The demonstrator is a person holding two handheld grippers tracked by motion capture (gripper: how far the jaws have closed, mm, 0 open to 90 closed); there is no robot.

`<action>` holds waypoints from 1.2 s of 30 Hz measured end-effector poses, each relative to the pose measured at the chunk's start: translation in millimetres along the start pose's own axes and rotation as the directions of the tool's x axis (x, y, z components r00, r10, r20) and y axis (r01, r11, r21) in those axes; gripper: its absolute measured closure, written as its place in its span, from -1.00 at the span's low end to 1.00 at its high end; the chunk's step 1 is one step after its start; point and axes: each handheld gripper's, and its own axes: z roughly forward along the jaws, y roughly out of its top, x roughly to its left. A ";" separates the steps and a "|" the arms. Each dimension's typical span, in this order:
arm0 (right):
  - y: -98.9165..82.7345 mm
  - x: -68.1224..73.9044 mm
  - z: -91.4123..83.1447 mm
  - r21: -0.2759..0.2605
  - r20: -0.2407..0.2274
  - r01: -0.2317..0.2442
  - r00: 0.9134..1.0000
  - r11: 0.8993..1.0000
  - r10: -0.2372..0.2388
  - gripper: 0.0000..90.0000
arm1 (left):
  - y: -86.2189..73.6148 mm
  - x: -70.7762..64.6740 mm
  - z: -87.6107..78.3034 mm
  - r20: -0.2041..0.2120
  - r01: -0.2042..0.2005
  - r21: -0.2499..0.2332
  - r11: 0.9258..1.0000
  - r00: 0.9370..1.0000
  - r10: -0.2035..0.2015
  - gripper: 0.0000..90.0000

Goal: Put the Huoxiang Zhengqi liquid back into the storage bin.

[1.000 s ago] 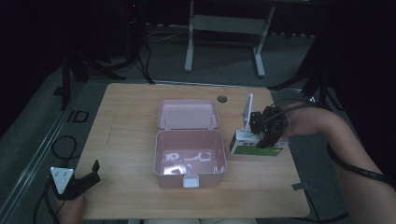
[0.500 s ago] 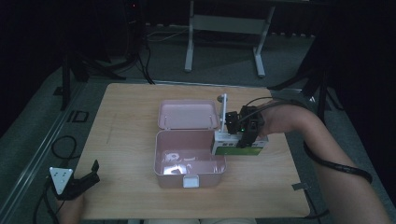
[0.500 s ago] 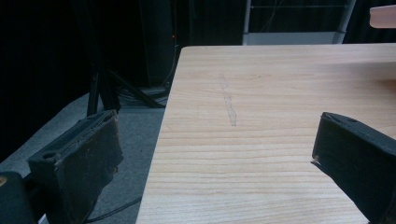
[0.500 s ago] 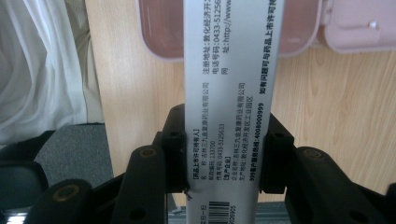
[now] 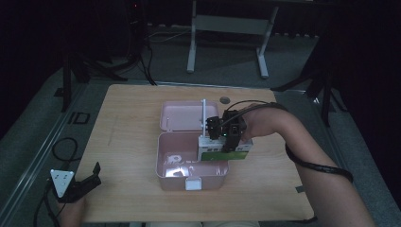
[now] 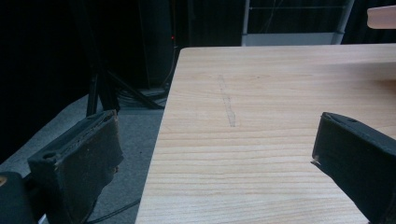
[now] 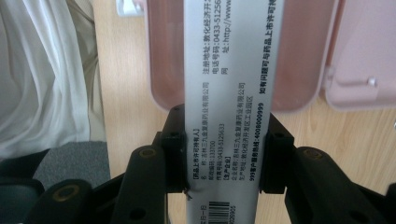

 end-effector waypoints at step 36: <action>65.5 1.7 54.6 0.004 -0.069 0.057 0.996 0.998 -0.057 0.38 | 0.2 0.8 0.0 0.004 0.006 0.000 1.000 1.000 -0.006 -0.96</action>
